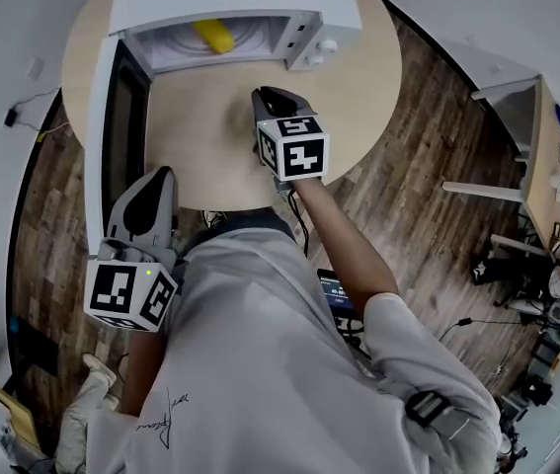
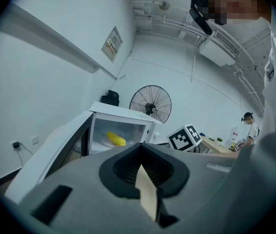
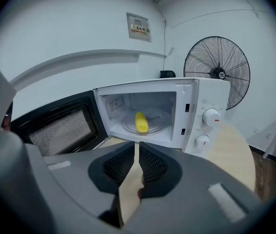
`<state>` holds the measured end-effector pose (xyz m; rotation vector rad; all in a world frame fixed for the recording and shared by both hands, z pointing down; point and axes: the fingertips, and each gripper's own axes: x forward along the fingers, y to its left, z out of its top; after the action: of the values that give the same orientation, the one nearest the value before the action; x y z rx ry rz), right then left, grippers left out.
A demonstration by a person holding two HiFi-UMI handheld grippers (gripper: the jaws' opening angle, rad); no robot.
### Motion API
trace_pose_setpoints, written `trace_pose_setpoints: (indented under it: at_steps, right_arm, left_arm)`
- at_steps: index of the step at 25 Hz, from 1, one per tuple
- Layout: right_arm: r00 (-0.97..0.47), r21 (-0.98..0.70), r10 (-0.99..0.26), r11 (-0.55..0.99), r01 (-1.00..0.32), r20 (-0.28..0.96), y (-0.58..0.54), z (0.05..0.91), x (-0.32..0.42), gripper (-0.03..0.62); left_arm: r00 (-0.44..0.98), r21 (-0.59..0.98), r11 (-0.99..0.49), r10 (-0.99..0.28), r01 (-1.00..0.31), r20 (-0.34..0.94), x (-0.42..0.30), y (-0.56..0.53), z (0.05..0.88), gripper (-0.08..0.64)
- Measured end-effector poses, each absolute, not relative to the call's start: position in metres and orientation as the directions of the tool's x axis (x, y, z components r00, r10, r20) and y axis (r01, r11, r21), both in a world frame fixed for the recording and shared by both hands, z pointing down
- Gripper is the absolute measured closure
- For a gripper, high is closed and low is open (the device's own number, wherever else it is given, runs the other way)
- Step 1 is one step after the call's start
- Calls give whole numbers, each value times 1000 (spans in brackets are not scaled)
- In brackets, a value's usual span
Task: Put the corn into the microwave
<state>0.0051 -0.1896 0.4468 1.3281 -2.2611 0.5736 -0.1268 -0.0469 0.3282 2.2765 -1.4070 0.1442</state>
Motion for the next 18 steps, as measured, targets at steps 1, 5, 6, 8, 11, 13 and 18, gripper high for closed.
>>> trace_pose_setpoints:
  at_steps: [1, 5, 6, 8, 11, 13, 18]
  right_arm:
    - [-435, -124, -695, 451, -884, 573, -187, 446, 5, 549]
    - [-446, -130, -689, 460, -878, 571, -175, 439, 7, 552]
    - [-449, -132, -688, 462, -877, 570, -172, 437, 8, 555]
    - [-456, -139, -687, 465, -874, 566, -166, 432, 9, 560]
    - [-464, -152, -687, 465, -872, 560, -156, 426, 11, 572]
    - [-469, -169, -687, 459, -872, 555, -150, 423, 13, 577]
    - [-471, -182, -691, 451, -874, 549, -131, 416, 18, 578]
  left_arm:
    - [470, 324, -371, -822, -870, 321, -128, -46, 328, 572]
    - [458, 318, -360, -826, -877, 328, -132, -41, 329, 572]
    - [454, 316, -356, -828, -879, 330, -133, -40, 330, 572]
    - [445, 315, -347, -830, -883, 335, -135, -38, 332, 572]
    - [439, 315, -339, -831, -886, 342, -137, -35, 336, 572]
    - [436, 315, -336, -831, -888, 344, -138, -34, 337, 572]
    - [432, 318, -329, -832, -889, 347, -142, -32, 340, 572]
